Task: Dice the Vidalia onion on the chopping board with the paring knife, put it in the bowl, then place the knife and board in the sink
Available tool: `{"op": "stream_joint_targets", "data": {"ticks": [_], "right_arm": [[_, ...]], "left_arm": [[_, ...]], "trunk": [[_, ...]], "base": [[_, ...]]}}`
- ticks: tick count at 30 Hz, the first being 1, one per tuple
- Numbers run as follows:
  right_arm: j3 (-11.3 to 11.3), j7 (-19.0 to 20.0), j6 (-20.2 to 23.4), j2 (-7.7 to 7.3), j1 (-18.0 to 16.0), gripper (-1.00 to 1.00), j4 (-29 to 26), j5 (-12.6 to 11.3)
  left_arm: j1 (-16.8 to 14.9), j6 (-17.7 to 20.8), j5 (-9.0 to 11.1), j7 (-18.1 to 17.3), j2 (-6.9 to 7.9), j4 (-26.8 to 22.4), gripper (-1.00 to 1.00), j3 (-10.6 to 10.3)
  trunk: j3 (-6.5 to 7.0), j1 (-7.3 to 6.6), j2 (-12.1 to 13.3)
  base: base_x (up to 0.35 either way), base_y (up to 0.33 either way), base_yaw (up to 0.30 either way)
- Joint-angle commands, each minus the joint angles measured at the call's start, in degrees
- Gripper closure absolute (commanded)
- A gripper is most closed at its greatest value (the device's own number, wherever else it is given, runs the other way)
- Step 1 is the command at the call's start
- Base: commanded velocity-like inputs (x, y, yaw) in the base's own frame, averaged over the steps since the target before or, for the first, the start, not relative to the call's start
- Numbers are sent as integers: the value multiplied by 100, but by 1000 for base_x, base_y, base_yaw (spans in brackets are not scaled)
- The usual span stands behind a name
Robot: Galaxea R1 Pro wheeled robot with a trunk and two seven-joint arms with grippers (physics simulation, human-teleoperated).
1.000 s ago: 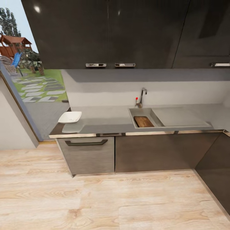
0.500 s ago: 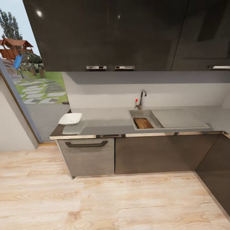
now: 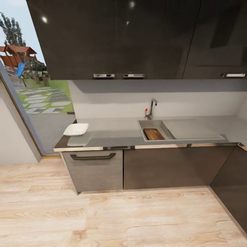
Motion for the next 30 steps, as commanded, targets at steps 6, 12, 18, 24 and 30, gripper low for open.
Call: {"op": "stream_joint_targets", "data": {"ticks": [6, 12, 18, 24, 30], "right_arm": [[50, -37, -22, 1, -4, -100, 0, -17], [50, -37, -26, 1, -4, -100, 0, -17], [50, -37, -34, 4, -4, -100, 0, -17], [50, -37, -36, 8, -4, -100, 0, -17], [50, -37, -35, 9, -4, -100, 0, -17]], "left_arm": [[-5, -19, 59, 13, 2, 3, -100, -44], [-5, -19, 59, 13, 3, 3, -100, -44], [-5, -19, 59, 13, 6, 3, -100, -44], [-5, -19, 59, 13, 5, 3, -100, -44], [-5, -19, 59, 13, 4, 3, -100, -44]], "trunk": [[42, 3, -11], [97, 3, -11], [151, 3, -11], [205, 3, -11], [259, 3, -11]], "base": [[0, 0, 0], [0, 0, 0], [0, 0, 0], [0, 0, 0], [0, 0, 0]]}}
